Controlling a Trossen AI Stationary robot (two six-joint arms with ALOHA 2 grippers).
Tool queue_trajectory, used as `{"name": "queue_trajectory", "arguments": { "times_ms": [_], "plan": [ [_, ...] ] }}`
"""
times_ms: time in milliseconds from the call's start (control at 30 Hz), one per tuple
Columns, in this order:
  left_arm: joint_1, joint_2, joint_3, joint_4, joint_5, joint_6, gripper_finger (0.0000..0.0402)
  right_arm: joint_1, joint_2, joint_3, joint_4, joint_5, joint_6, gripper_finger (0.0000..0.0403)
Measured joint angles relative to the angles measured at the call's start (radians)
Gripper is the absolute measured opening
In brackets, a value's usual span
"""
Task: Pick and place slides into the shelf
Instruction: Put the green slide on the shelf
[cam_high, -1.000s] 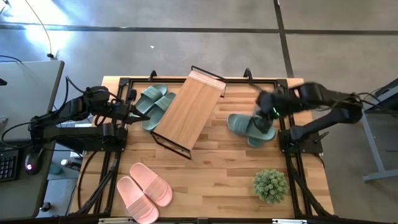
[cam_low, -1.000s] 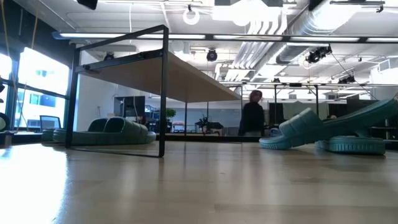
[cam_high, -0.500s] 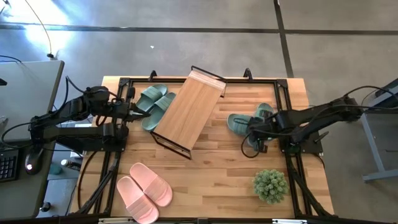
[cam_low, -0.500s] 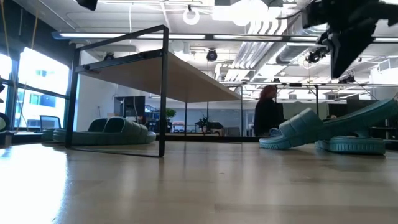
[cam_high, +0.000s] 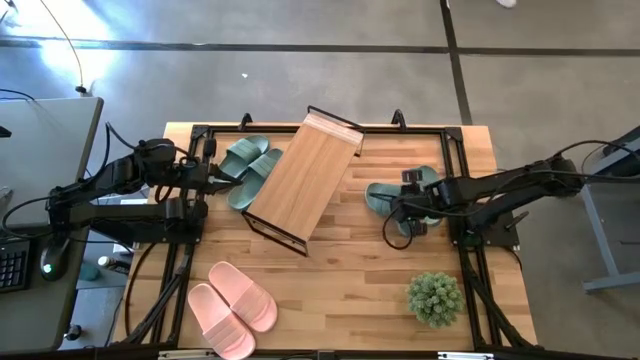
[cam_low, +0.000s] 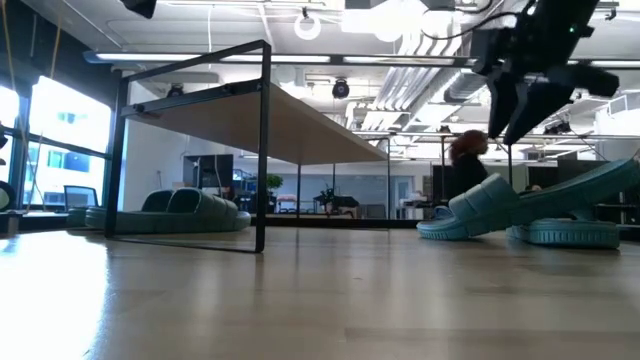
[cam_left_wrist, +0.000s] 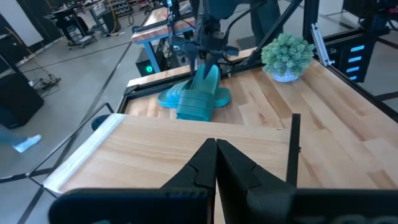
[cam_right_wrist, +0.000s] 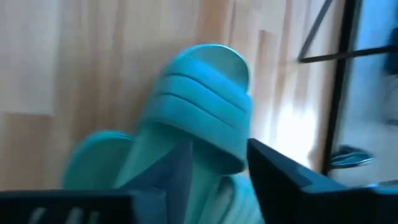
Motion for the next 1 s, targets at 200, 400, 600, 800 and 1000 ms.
{"name": "queue_trajectory", "arguments": {
  "times_ms": [200, 400, 600, 800, 1000],
  "plan": [
    [0.0, 0.0, 0.0, 0.0, 0.0, 0.0, 0.0001, -0.024, 0.0, -0.064, 0.005, 0.02, -0.085, 0.0198],
    [0.0, 0.0, 0.0, -0.001, 0.0, 0.0, 0.0001, -0.024, 0.0, -0.141, 0.09, 0.087, -0.139, 0.0194],
    [0.0, 0.0, 0.0, -0.001, -0.011, 0.0, 0.0001, -0.024, 0.0, -0.203, 0.19, 0.095, -0.205, 0.0186],
    [0.0, 0.0, 0.0, -0.001, -0.019, 0.0, 0.0001, -0.034, 0.001, -0.214, 0.255, 0.126, -0.226, 0.0186],
    [0.0, 0.0, 0.0, -0.001, -0.033, 0.0, 0.0001, -0.087, 0.001, -0.214, 0.288, 0.068, -0.269, 0.0182]
  ]
}}
